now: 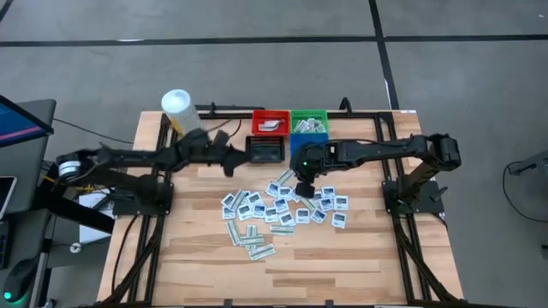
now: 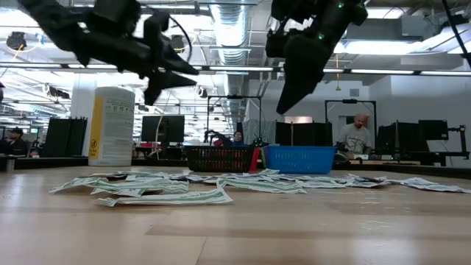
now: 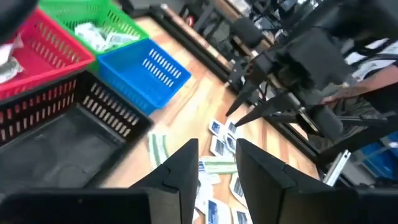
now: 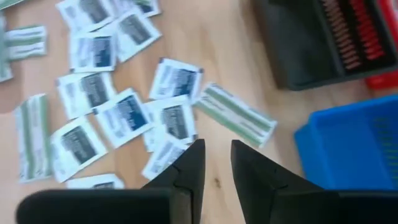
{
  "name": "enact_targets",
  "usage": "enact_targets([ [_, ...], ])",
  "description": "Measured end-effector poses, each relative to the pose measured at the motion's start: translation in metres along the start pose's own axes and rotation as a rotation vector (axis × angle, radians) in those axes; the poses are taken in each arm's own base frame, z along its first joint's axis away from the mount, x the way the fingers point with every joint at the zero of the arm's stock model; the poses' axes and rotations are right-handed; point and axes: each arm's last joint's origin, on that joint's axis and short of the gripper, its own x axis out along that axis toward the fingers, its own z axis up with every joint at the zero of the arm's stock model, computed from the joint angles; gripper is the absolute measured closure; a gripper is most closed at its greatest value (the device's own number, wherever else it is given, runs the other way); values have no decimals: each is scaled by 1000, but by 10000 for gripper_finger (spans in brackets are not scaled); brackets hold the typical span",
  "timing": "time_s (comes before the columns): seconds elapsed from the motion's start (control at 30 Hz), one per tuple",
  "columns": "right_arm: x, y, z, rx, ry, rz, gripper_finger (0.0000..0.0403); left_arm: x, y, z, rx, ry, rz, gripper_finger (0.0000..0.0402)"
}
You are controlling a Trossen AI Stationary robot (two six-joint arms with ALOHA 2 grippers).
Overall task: Pick & Place First Aid Supplies
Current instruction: Put the bandage into the red basket
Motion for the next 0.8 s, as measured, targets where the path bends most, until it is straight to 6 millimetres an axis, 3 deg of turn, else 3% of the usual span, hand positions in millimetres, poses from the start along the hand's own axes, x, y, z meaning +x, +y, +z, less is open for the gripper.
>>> enact_targets([
  [0.2,11,21,-6,-80,52,64,331,-16,-29,-20,51,-98,44,294],
  [0.47,53,50,-25,-119,212,52,331,-18,-49,-34,47,-71,-21,294],
  [0.8,69,49,-36,-104,297,-92,331,-19,-58,-39,54,-61,-54,294],
])
